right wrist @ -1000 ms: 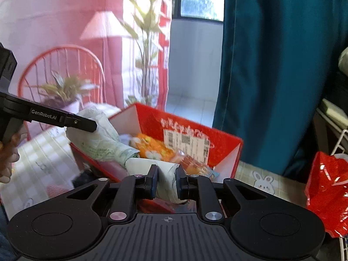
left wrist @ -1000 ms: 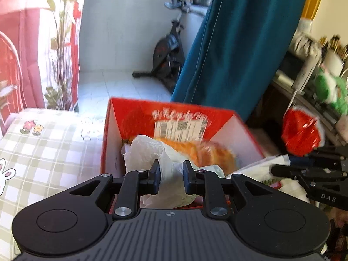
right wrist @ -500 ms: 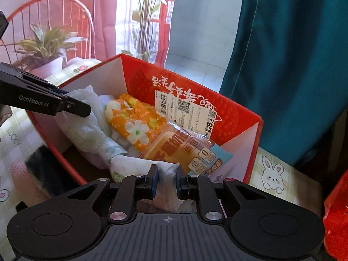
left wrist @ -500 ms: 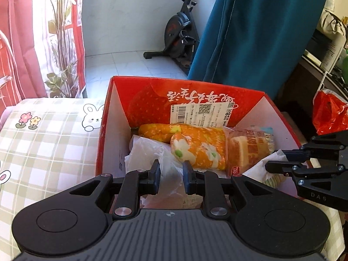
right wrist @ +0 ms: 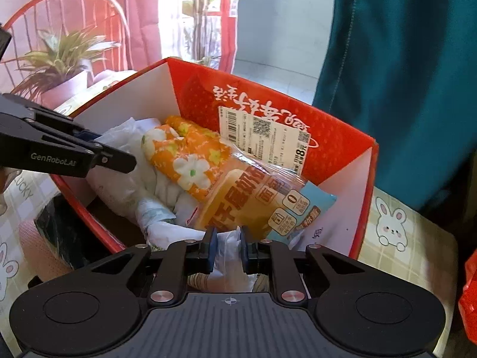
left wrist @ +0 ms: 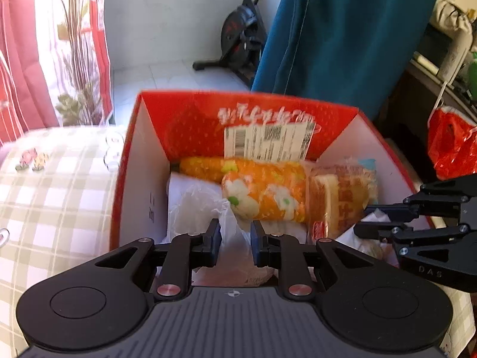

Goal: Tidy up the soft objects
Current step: 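Carry the white plastic bag into the red box and open both tools, then move both tools from the box down to the black eye mask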

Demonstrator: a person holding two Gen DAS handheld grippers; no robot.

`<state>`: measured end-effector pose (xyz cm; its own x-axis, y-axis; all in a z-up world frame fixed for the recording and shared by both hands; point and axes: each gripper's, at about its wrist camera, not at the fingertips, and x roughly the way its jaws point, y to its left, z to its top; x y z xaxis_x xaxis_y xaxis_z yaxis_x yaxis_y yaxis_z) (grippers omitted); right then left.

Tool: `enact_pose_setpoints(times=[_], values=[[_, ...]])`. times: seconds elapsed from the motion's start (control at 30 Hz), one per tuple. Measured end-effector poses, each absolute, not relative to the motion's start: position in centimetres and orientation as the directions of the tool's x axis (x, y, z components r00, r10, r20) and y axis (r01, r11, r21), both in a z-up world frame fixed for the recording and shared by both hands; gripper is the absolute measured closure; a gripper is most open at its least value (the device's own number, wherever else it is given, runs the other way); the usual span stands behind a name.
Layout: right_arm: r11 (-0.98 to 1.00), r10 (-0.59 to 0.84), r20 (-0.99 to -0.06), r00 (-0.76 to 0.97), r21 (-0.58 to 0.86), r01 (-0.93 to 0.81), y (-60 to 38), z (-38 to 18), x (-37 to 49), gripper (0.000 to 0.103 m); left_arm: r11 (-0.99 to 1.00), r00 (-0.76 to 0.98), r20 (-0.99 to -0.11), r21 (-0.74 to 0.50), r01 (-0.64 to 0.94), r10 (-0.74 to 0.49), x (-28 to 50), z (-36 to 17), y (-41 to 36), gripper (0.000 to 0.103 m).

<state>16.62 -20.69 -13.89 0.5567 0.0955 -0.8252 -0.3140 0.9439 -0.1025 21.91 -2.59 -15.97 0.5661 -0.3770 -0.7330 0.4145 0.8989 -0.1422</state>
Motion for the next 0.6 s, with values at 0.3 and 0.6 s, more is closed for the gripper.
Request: enact_pose_setpoints(times=[0.3,0.6], values=[[0.971,0.087,-0.740,0.667,-0.086,-0.223,-21.0,-10.8,13.8,0.071,0.873,0.641,-0.637,-0.110,0.475,-0.428,17.7,-12.0,-2.3,0.049],[0.974,0.169,-0.660,0.732,-0.001,-0.226,-20.8,-8.3,9.4,0.071,0.866,0.674,-0.577,-0.129,0.483,-0.461,12.4,-10.1,0.1,0.043]])
